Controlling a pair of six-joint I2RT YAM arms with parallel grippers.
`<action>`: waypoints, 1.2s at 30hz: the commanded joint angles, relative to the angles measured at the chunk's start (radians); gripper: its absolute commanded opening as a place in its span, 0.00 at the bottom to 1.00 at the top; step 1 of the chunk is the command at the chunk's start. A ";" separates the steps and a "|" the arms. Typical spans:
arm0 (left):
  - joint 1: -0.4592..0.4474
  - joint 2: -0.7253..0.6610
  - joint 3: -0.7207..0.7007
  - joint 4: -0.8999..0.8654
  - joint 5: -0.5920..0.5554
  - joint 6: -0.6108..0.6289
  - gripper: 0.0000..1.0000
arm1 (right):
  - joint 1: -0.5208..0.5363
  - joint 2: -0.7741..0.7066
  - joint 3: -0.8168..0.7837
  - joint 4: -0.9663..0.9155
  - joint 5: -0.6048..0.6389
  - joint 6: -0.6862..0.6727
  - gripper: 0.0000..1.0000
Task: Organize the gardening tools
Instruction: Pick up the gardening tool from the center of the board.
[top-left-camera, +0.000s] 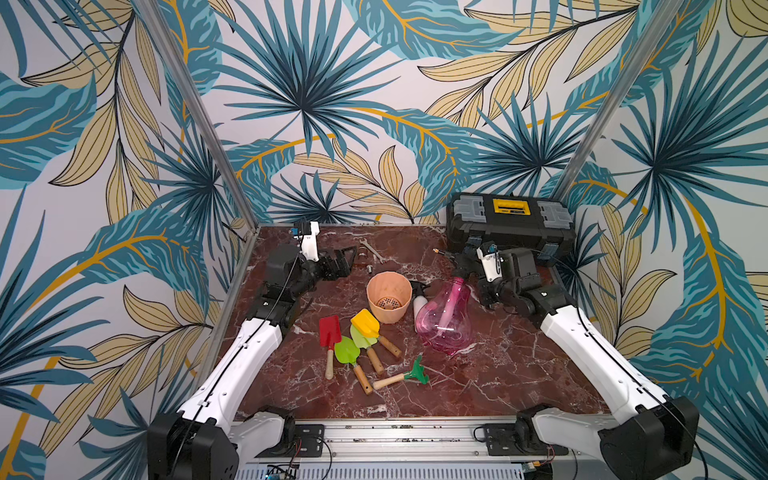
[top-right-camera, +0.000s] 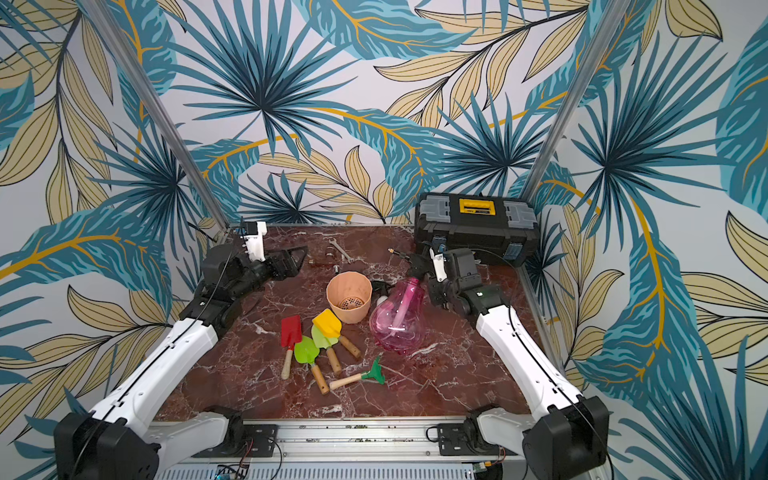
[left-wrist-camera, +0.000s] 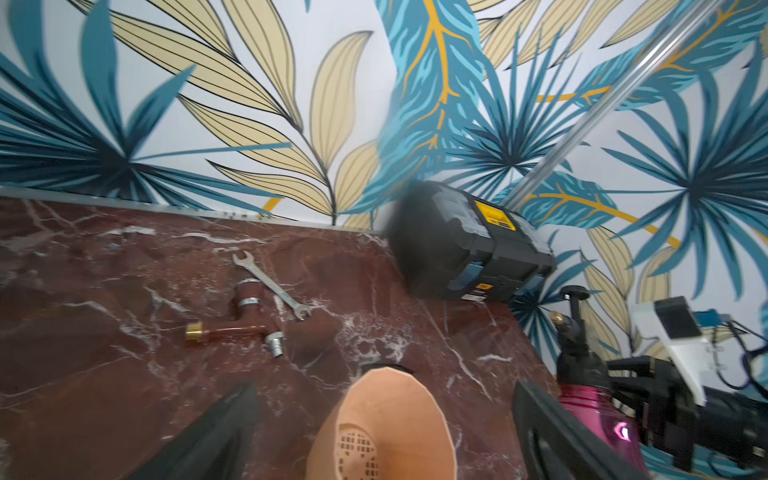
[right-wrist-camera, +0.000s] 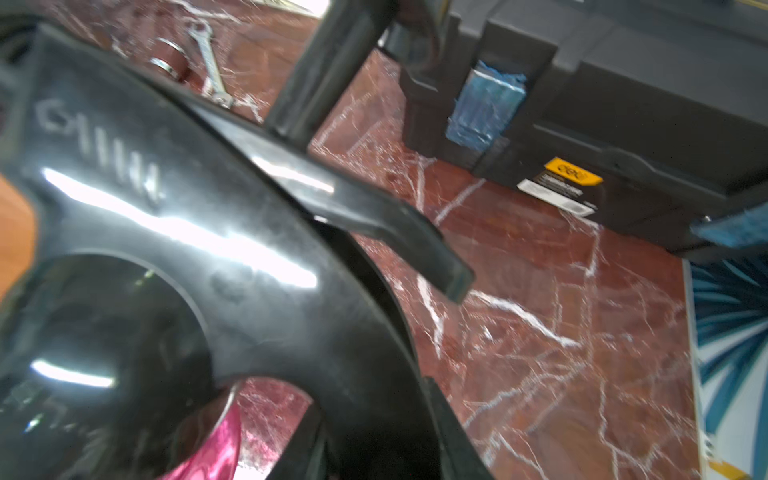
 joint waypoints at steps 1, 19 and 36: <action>-0.045 0.034 0.038 0.021 0.139 -0.114 1.00 | 0.034 -0.031 -0.026 0.150 -0.040 0.000 0.12; -0.368 0.314 0.322 -0.130 0.171 -0.016 1.00 | 0.238 -0.027 0.007 0.204 0.041 0.004 0.12; -0.391 0.387 0.328 -0.028 0.215 -0.052 0.56 | 0.278 -0.039 0.027 0.212 0.000 0.024 0.15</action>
